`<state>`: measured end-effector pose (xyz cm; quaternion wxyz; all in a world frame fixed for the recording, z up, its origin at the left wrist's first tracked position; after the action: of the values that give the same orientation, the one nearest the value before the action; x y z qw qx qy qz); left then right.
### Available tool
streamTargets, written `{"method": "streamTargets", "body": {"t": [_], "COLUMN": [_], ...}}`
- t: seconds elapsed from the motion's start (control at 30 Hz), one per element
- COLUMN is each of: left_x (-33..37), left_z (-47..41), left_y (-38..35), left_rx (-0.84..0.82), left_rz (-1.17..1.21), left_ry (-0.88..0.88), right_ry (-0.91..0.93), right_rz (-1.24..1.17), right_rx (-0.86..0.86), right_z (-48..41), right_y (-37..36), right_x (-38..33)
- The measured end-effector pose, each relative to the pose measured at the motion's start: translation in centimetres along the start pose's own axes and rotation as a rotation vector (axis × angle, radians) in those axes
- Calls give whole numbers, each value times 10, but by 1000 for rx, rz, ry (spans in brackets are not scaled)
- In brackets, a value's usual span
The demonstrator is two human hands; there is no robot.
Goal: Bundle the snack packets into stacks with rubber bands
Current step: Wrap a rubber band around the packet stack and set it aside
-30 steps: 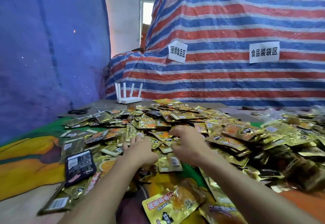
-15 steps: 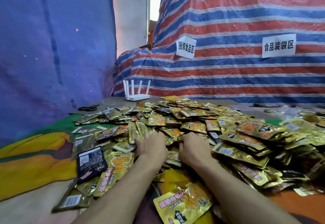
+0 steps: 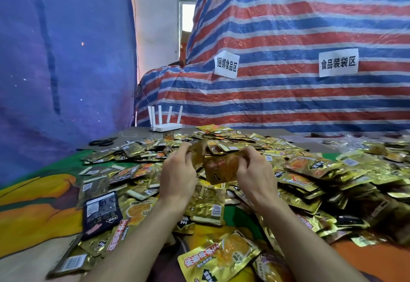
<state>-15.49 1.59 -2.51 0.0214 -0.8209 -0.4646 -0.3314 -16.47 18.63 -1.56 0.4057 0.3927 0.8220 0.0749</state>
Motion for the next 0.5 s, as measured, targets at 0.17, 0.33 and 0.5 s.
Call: {"method": "streamTargets", "body": {"t": [0.17,0.33,0.5], "left_x": [6,-2,-6], "left_z": [2,-2,-6], "left_y": [7,4,3], "left_rx": [187,217,201], "left_rz": [256,453,624], "left_ry": [157,460,715], "right_ry": [-101,-228,-368], "right_rz": [-266,-528,-830], "right_rx": [50,130,142], "right_z": [-7,-9,-11], "right_y": [4,3,5], "right_x": [5,7,11]}}
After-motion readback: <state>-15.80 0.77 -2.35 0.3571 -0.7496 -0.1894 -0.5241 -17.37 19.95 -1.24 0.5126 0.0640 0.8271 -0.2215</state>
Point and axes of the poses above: each hand's wrist, its own z-axis away from the middle knuckle, its own y-axis out of the back of the hand, x = y × z, the point moved 1 cm from there along -z, towards the middle knuckle, and after that the axes turned 6 degrees about x, right-handed, at the moved point
